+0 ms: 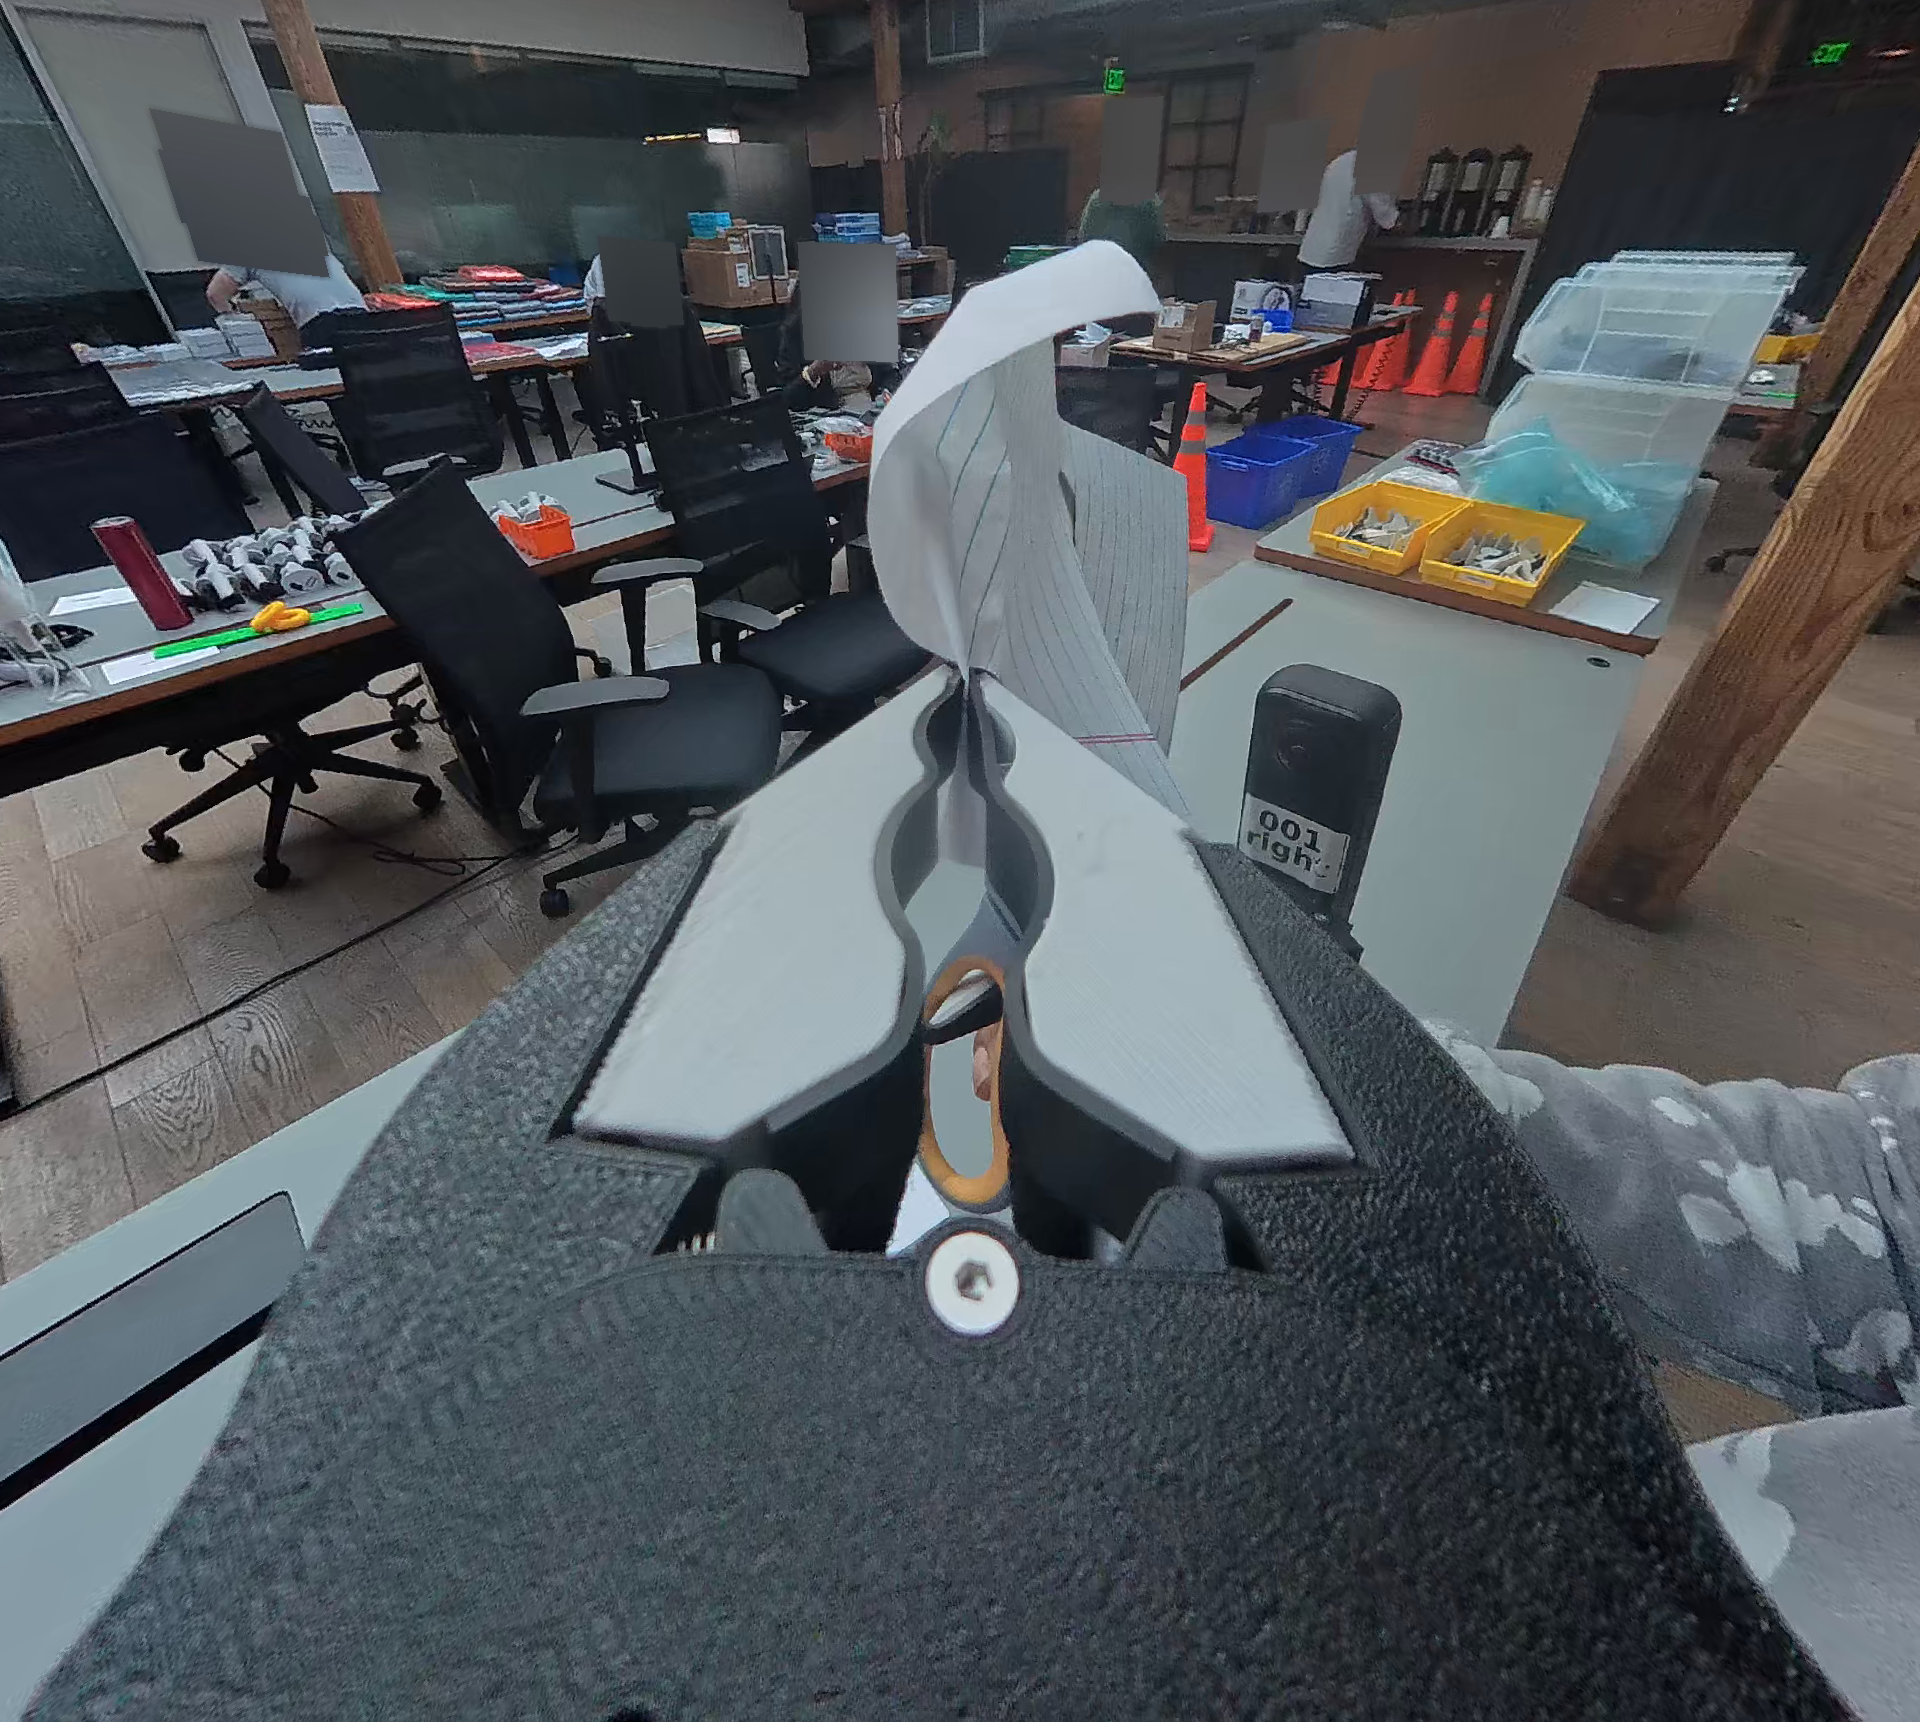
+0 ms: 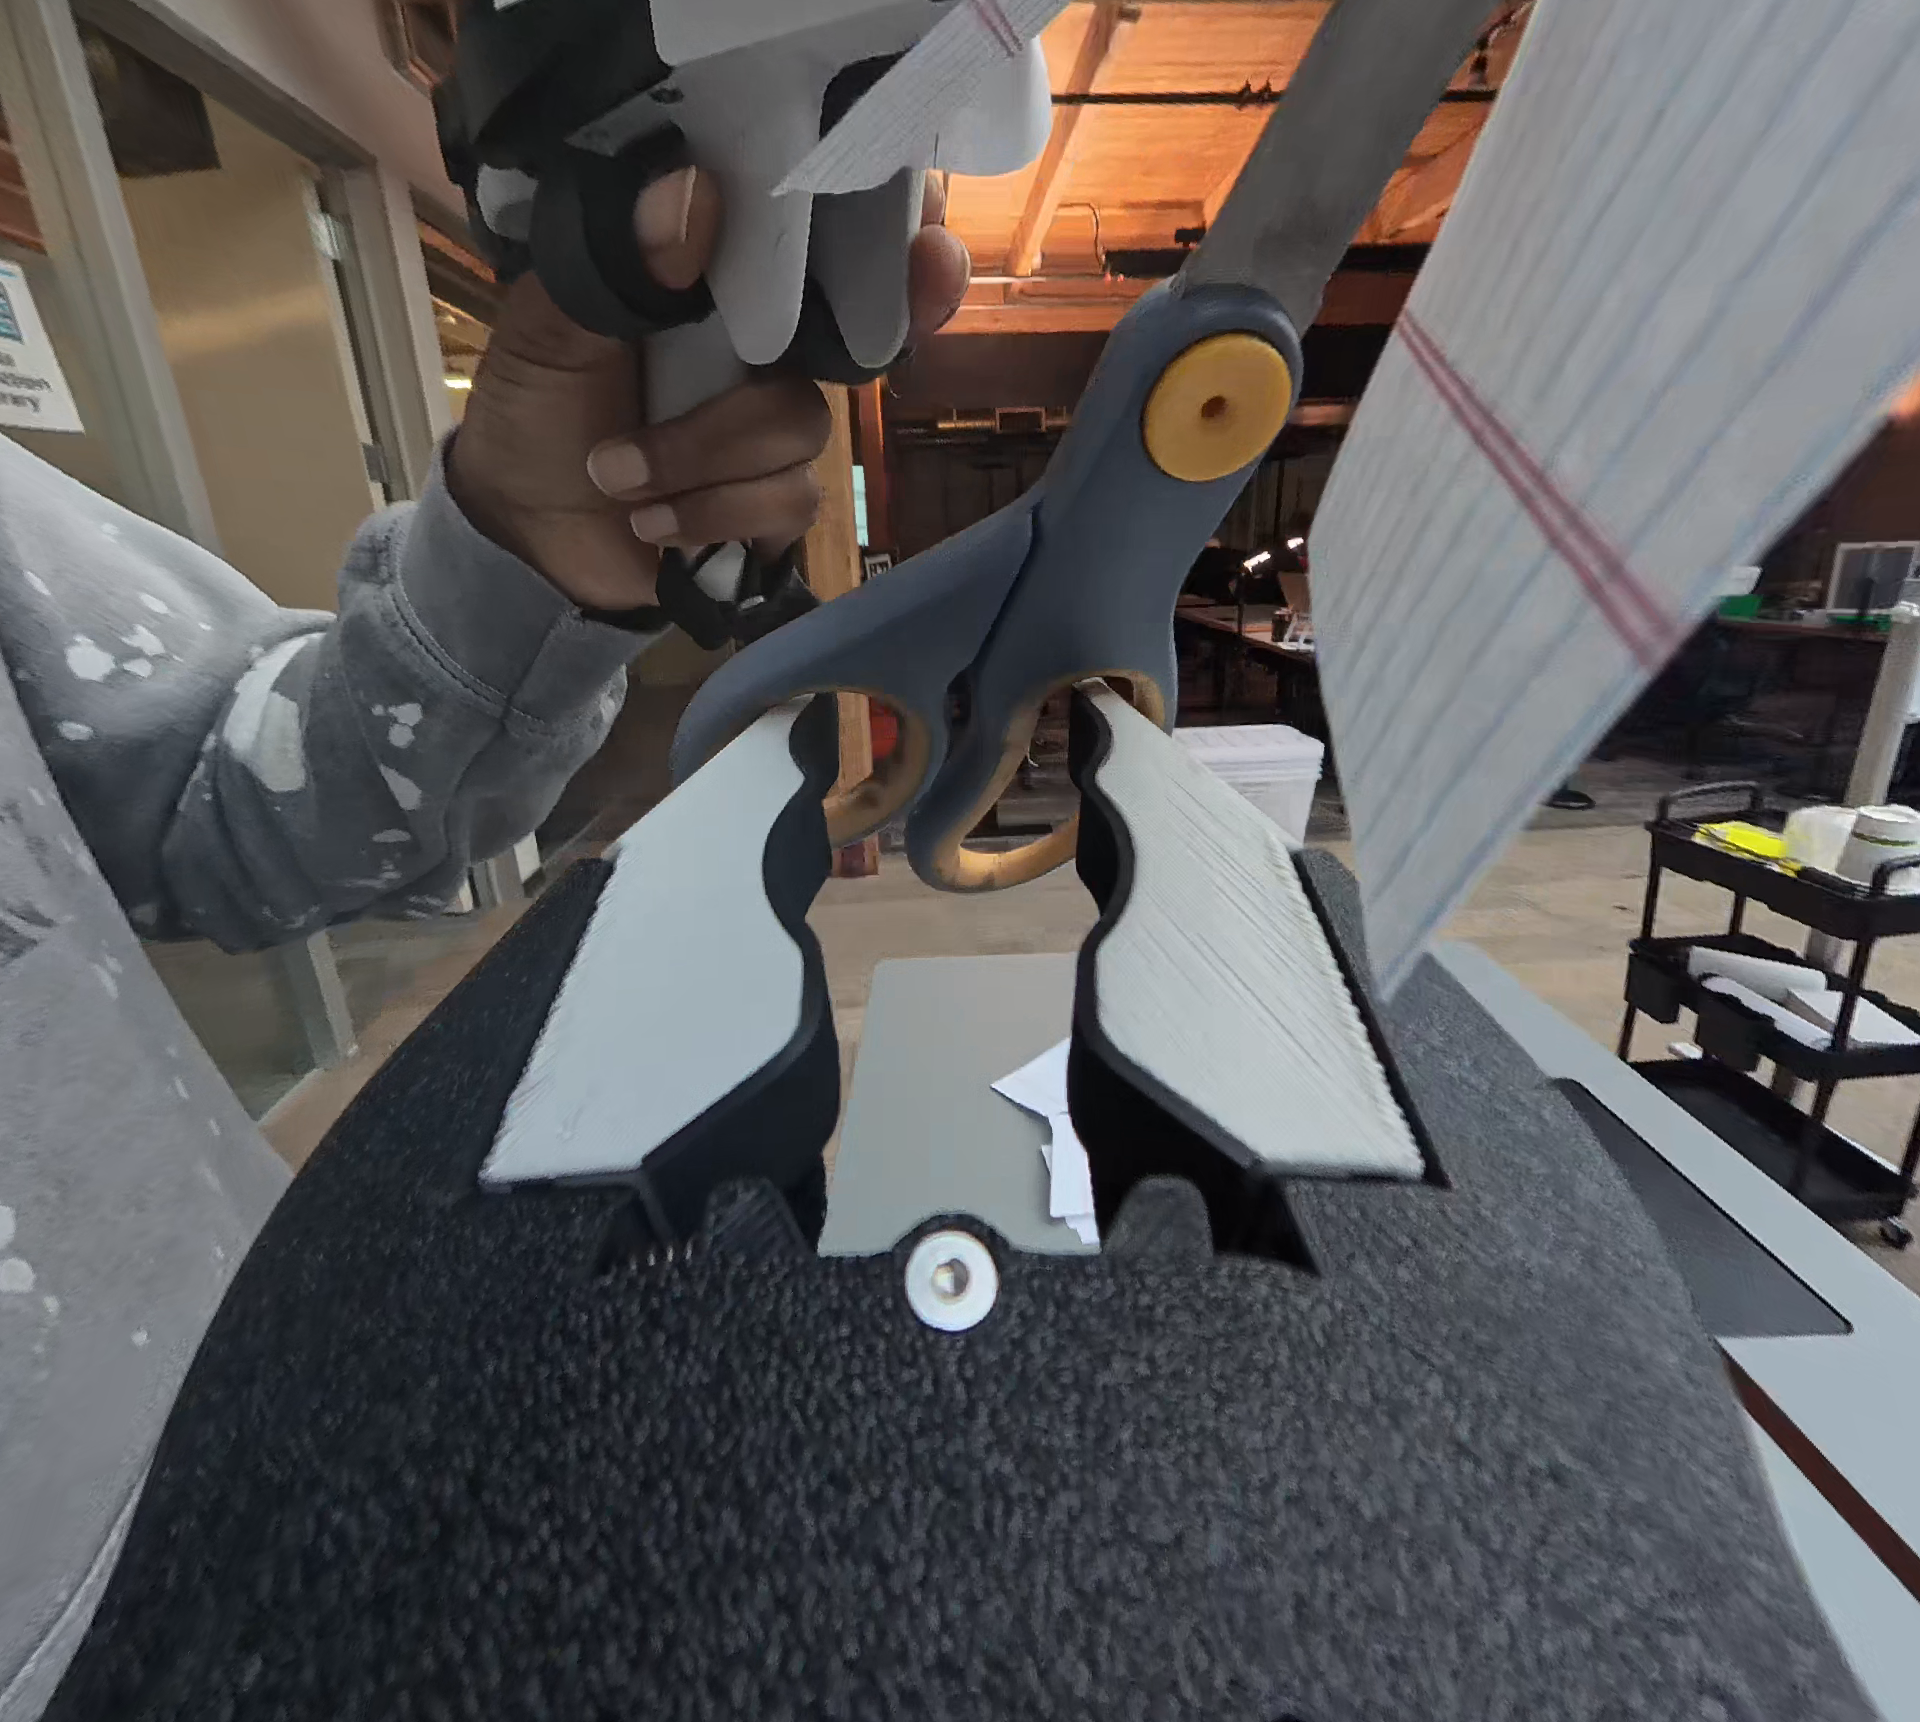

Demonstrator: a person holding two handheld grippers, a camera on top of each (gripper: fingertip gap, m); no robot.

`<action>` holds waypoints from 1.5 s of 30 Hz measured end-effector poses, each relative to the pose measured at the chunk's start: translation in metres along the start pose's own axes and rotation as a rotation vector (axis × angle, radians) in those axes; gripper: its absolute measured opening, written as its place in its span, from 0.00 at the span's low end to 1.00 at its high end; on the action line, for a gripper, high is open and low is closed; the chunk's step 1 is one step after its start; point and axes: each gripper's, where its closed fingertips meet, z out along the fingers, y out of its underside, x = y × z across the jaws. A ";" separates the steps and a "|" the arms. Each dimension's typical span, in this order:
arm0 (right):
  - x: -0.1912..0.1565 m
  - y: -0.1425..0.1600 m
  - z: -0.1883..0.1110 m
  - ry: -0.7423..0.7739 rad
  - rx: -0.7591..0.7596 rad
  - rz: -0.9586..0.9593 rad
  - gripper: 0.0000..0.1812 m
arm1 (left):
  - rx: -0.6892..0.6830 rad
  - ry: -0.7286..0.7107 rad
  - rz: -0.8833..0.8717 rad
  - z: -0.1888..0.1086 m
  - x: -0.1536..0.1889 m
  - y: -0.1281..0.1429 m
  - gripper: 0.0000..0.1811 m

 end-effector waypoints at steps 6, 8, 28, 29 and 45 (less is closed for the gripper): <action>-0.008 -0.022 -0.004 -0.083 0.151 0.147 0.24 | 0.024 0.023 0.004 -0.003 0.007 -0.013 0.00; -0.013 -0.028 -0.005 -0.128 0.194 0.189 0.24 | 0.029 0.030 0.009 -0.004 0.010 -0.017 0.00; -0.057 -0.048 0.012 -0.295 0.282 0.207 0.28 | 0.033 0.165 -0.056 -0.017 0.035 -0.037 0.00; -0.058 -0.048 0.013 -0.295 0.277 0.211 0.31 | 0.038 0.174 -0.072 -0.018 0.035 -0.038 0.00; -0.048 -0.028 0.022 -0.157 -0.001 -0.070 0.33 | 0.073 0.211 -0.140 -0.041 0.024 -0.055 0.00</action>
